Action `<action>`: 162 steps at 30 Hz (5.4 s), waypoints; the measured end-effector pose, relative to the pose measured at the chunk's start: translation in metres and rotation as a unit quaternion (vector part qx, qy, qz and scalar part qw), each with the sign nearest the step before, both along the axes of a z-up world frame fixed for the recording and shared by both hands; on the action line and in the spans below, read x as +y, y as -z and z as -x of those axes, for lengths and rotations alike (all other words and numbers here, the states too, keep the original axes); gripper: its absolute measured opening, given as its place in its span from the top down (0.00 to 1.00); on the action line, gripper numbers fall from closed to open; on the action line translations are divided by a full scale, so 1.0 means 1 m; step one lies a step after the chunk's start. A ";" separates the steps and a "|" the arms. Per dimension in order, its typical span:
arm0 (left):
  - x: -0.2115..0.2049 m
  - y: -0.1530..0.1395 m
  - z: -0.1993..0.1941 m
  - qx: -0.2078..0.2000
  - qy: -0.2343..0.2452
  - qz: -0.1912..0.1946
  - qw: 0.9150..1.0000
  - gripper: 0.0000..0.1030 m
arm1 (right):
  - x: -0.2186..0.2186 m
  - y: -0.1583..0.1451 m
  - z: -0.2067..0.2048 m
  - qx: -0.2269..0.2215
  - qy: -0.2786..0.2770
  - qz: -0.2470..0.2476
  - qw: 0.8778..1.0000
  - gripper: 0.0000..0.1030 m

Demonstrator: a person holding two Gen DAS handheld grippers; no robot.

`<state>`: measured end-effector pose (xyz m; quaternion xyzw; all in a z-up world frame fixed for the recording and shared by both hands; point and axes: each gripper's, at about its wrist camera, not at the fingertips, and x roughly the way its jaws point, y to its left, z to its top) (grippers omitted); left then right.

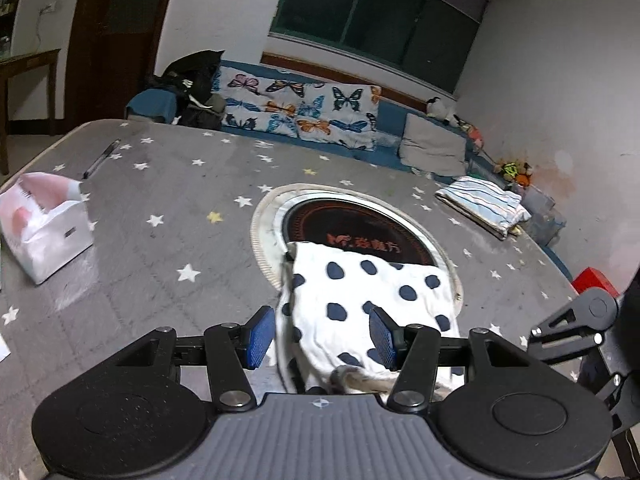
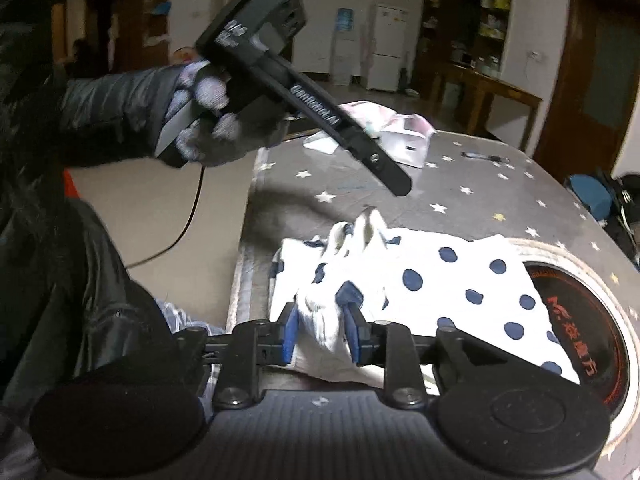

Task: Fold clothes

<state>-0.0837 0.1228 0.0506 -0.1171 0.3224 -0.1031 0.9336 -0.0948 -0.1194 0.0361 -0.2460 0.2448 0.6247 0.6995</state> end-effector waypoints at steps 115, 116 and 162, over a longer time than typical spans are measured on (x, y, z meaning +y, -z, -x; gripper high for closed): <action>-0.039 0.030 0.007 0.052 0.091 0.004 0.994 0.67 | 0.066 0.038 -0.137 0.074 0.173 0.011 0.982 0.72; -0.039 0.030 0.007 0.054 0.091 0.005 0.994 0.67 | 0.073 0.040 -0.138 0.070 0.168 0.016 0.983 0.72; -0.022 0.044 -0.029 0.065 0.041 0.003 0.997 0.63 | 0.010 0.036 -0.045 0.078 0.159 0.007 0.984 0.56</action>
